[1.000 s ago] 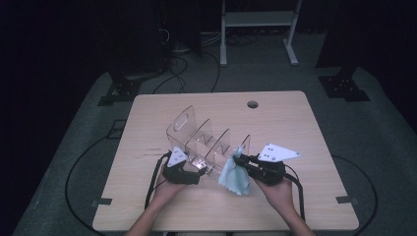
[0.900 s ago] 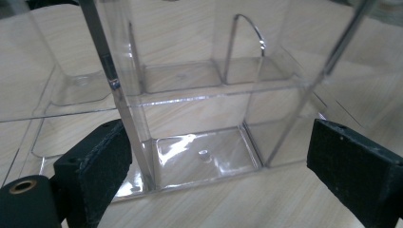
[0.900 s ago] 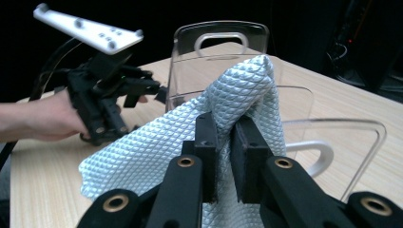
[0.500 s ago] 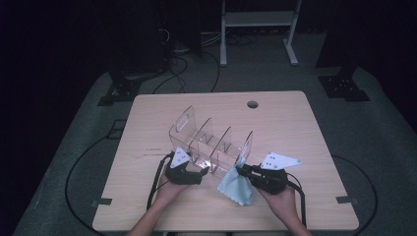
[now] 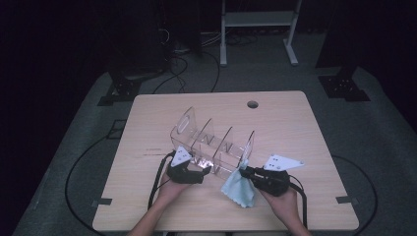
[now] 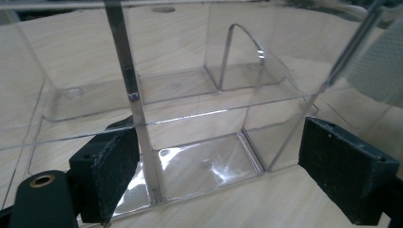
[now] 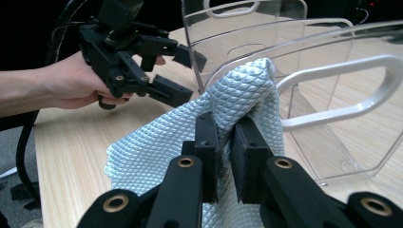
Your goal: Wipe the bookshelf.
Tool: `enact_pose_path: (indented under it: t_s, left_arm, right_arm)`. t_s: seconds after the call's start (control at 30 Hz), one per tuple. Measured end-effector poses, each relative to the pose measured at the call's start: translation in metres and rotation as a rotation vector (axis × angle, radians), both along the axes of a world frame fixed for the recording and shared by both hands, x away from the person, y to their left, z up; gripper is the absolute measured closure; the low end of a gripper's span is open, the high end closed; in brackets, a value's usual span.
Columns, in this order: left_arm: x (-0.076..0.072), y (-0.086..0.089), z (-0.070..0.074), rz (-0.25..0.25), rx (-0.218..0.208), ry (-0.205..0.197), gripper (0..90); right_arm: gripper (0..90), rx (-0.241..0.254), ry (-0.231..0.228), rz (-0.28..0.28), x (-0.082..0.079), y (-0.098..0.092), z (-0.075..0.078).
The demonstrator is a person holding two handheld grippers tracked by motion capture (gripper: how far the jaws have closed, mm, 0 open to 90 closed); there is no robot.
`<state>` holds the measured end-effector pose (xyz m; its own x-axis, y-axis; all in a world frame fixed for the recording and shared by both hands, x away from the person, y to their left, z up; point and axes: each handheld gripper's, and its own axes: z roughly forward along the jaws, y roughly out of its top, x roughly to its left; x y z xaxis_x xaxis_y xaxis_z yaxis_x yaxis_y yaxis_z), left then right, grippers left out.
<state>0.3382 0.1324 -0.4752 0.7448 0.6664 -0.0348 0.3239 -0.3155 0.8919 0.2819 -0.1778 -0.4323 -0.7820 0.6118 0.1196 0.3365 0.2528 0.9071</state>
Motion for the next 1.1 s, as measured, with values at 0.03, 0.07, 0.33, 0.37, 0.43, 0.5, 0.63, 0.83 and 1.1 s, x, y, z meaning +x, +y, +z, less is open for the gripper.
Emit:
enact_pose_path:
  t_s: [0.03, 0.07, 0.33, 0.37, 0.43, 0.5, 0.63, 0.83, 1.1]
  left_arm:
    - [-0.002, -0.002, 0.000, -0.005, 0.002, -0.002, 12.9]
    - [-0.003, -0.005, 0.000, -0.012, 0.002, -0.002, 12.8]
    - [-0.015, -0.030, 0.001, -0.080, 0.013, -0.008, 12.7]
    - [-0.016, -0.033, 0.001, -0.090, 0.013, -0.008, 12.8]
    - [-0.019, -0.039, 0.001, -0.110, 0.016, -0.012, 12.7]
    - [-0.021, -0.045, 0.001, -0.131, 0.020, -0.020, 12.7]
    - [-0.025, -0.049, 0.002, -0.152, 0.016, -0.025, 12.8]
    - [-0.029, -0.034, 0.001, -0.152, 0.023, 0.004, 12.8]
    - [-0.040, -0.002, 0.011, -0.156, 0.018, -0.005, 14.0]
  right_arm:
    - [81.4, 0.005, 0.004, -0.006, -0.001, -0.003, 0.000]
    - [81.4, 0.007, 0.004, -0.012, -0.001, -0.007, 0.000]
    - [81.4, 0.012, 0.009, -0.087, -0.006, -0.043, -0.001]
    - [81.4, 0.009, 0.009, -0.097, -0.006, -0.048, -0.001]
    - [81.4, 0.010, 0.008, -0.120, -0.007, -0.057, -0.001]
    - [81.4, 0.016, 0.009, -0.146, -0.007, -0.065, -0.001]
    - [81.4, 0.031, 0.010, -0.176, -0.005, -0.077, -0.003]
    - [81.4, 0.031, 0.004, -0.176, -0.005, -0.076, -0.003]
    - [81.4, 0.040, 0.007, -0.178, -0.009, -0.075, -0.001]
